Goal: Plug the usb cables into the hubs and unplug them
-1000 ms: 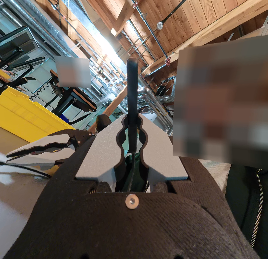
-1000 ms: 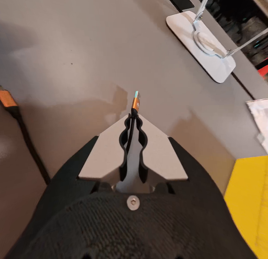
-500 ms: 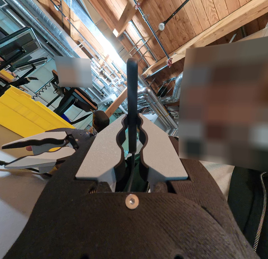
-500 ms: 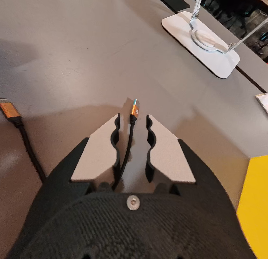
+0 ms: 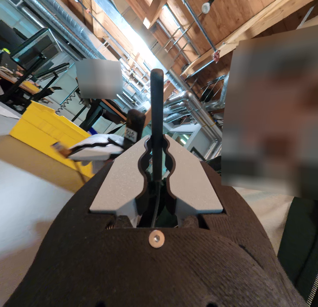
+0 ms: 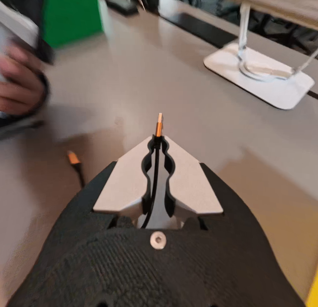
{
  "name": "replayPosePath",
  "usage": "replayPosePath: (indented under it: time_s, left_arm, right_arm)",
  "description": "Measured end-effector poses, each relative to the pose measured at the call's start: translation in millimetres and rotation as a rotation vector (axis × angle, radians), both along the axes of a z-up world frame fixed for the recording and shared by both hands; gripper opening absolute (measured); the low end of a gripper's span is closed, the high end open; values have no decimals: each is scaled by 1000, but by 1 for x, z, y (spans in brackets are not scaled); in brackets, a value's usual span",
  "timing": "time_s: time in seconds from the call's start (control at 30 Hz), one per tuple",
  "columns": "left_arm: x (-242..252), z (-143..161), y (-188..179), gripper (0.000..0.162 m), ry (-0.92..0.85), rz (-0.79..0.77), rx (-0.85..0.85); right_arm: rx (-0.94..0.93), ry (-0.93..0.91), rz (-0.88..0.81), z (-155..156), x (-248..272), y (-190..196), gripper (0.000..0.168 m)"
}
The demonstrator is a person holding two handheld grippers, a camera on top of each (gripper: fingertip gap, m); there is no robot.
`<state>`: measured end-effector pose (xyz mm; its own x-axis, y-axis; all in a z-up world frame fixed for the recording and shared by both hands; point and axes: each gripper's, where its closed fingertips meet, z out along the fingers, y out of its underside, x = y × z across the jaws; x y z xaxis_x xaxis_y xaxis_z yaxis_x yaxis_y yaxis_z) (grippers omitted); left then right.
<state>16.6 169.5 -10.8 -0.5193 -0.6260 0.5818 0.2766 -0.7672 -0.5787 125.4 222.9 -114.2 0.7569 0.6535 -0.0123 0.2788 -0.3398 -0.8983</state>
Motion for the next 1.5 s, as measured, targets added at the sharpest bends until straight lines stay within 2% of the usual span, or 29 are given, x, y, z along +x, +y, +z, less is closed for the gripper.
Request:
replayPosePath:
  time_s: [0.03,0.23,0.33,0.4,0.57,0.77,1.07,1.5]
  left_arm:
    - [0,-1,1,9,19,9,15]
    - [6,-15,0,9,180,69,148]
    - [13,-29,-7,9,304,84,259]
    - [16,-36,-13,9,346,68,300]
    - [21,-38,-24,9,356,10,318]
    - [30,-54,-43,9,438,-83,371]
    - [37,-68,-50,10,514,-109,410]
    - [40,-66,-47,10,496,-94,375]
  right_arm:
    - [-13,72,33,15,-3,-8,6]
    - [-298,375,344,52,-36,-71,6]
    - [-452,528,443,66,-47,-91,6]
    - [-534,560,487,66,-50,-101,6]
    - [-646,516,507,47,-49,-110,5]
    - [-678,454,524,38,-49,-116,5]
    - [-695,317,533,20,-46,-124,6]
    - [-663,360,522,20,-46,-117,5]
